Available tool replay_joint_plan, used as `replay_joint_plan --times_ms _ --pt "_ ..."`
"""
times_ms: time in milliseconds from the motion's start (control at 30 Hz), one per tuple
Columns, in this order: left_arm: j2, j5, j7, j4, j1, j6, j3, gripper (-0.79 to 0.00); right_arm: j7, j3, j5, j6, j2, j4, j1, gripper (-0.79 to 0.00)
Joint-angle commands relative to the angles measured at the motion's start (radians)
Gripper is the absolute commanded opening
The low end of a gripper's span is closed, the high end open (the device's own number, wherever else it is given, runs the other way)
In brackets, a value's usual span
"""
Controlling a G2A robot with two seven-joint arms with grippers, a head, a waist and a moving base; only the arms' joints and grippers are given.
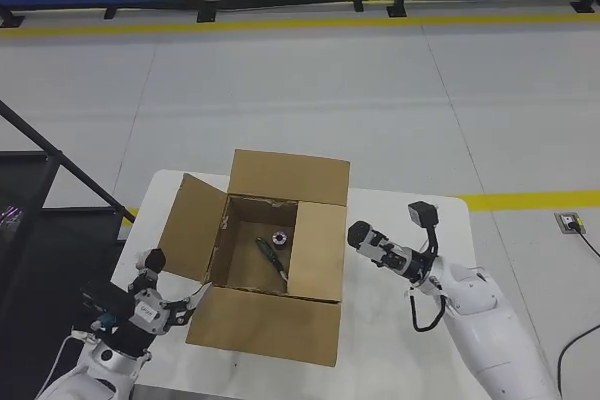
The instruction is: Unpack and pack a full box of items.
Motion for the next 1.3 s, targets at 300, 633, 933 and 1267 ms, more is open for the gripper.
replay_joint_plan --times_ms 300,633,933,1267 --pt "0.001 0.066 -0.09 0.016 -0.081 0.011 0.059 0.0 0.014 -0.001 -0.002 0.006 0.002 -0.005 -0.003 0.0" --pt "-0.006 -0.049 -0.155 0.05 -0.106 0.041 0.096 0.0 -0.007 0.001 -0.026 0.023 0.003 -0.021 -0.008 0.0" --pt "-0.021 -0.461 -0.543 0.179 -0.309 0.072 0.251 0.0 -0.201 0.041 -0.197 0.095 0.011 -0.087 -0.054 0.0" --pt "-0.045 -0.858 -0.842 0.43 -0.546 0.156 0.409 0.0 -0.228 0.097 -0.191 0.106 0.032 -0.083 -0.098 0.0"
